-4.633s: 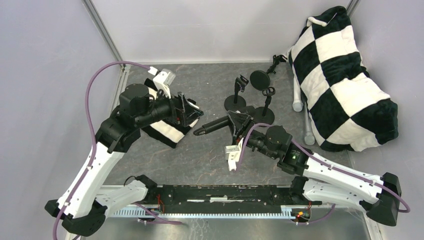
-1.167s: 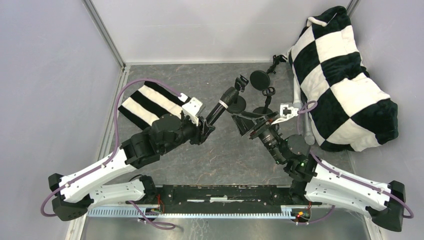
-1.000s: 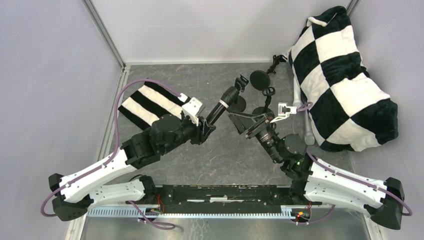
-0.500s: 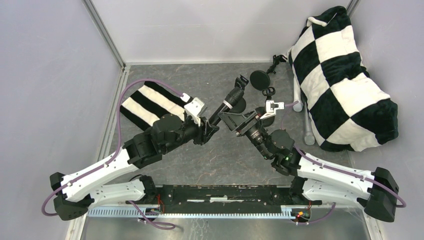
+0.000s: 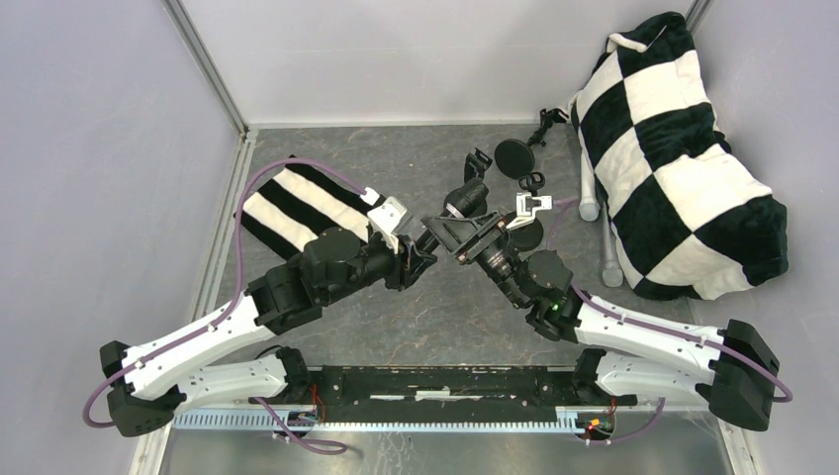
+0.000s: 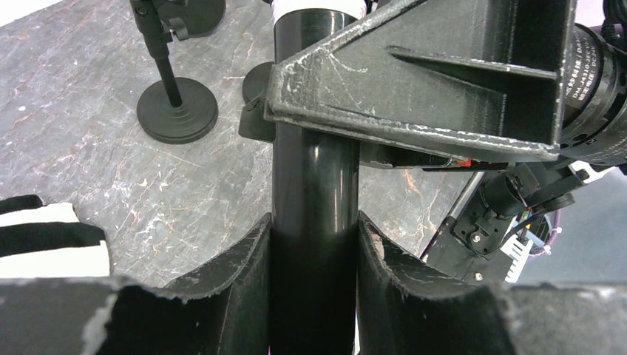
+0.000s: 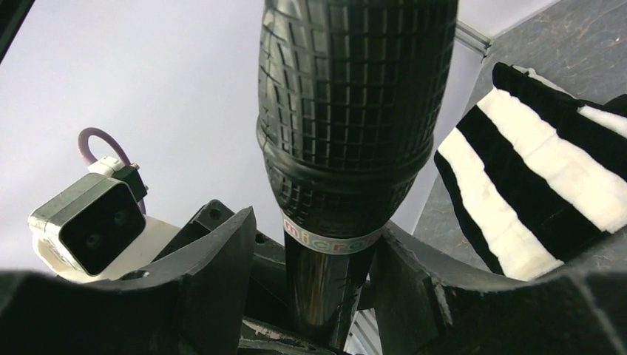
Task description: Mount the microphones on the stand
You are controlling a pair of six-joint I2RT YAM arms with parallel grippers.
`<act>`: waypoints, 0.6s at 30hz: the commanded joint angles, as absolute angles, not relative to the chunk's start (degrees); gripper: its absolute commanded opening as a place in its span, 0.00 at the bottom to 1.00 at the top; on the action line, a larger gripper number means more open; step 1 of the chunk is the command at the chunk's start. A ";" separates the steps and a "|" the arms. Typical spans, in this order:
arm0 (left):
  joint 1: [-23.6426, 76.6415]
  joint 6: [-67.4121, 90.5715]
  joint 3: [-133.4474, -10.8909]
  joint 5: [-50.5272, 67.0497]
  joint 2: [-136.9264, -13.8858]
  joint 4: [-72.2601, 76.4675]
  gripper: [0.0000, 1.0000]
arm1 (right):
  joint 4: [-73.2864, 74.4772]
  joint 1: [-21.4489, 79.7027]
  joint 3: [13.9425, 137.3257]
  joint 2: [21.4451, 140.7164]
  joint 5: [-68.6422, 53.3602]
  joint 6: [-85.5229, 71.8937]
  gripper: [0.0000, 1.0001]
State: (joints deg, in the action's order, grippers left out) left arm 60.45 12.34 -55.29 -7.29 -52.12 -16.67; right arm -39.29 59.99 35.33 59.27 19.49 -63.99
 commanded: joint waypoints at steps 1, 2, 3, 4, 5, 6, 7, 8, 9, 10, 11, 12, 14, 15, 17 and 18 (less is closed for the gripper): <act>60.27 13.27 -55.13 -6.54 -50.90 -12.45 0.02 | -42.63 59.60 38.41 59.89 18.48 -65.31 0.60; 60.27 13.27 -55.12 -6.56 -50.89 -12.29 0.02 | -42.73 59.55 38.36 60.01 18.41 -65.30 0.58; 60.26 13.29 -54.99 -6.58 -50.89 -12.17 0.02 | -42.79 59.45 38.34 60.07 18.38 -65.37 0.57; 60.28 13.40 -54.89 -6.66 -50.89 -12.04 0.02 | -42.80 59.34 38.32 60.24 18.38 -65.30 0.56; 60.28 13.36 -54.82 -6.68 -50.97 -11.93 0.02 | -42.89 59.26 38.32 60.34 18.42 -65.32 0.55; 60.28 13.37 -54.70 -6.60 -51.04 -11.82 0.02 | -42.98 59.16 38.32 60.51 18.35 -65.34 0.54; 60.25 13.43 -54.67 -6.54 -51.23 -11.83 0.02 | -43.08 58.96 38.32 60.71 18.07 -65.41 0.54; 60.28 13.37 -54.67 -6.39 -51.33 -11.82 0.02 | -43.22 58.97 38.28 60.89 17.88 -65.55 0.53; 60.25 13.42 -54.67 -6.29 -51.38 -11.83 0.02 | -43.40 58.82 38.23 61.07 17.77 -65.72 0.53; 60.29 13.37 -54.67 -6.07 -51.41 -11.81 0.02 | -43.63 58.73 38.23 61.29 17.58 -65.82 0.53; 60.28 13.36 -54.67 -5.93 -51.42 -11.74 0.02 | -43.73 58.63 38.23 61.40 17.41 -65.84 0.53; 60.23 13.38 -54.60 -5.85 -51.42 -11.71 0.02 | -43.77 58.54 38.23 61.60 17.33 -65.92 0.53; 60.24 13.36 -54.51 -5.80 -51.34 -11.67 0.02 | -43.88 58.24 38.23 61.74 17.19 -66.02 0.54; 60.29 13.43 -54.49 -5.77 -51.32 -11.68 0.02 | -43.92 58.10 38.23 61.93 17.16 -66.06 0.54; 60.29 13.45 -54.42 -5.73 -51.26 -11.62 0.02 | -44.16 57.85 38.15 61.98 17.06 -66.01 0.51; 60.24 13.45 -54.36 -5.76 -51.24 -11.63 0.02 | -44.37 57.80 38.06 62.04 17.07 -66.03 0.49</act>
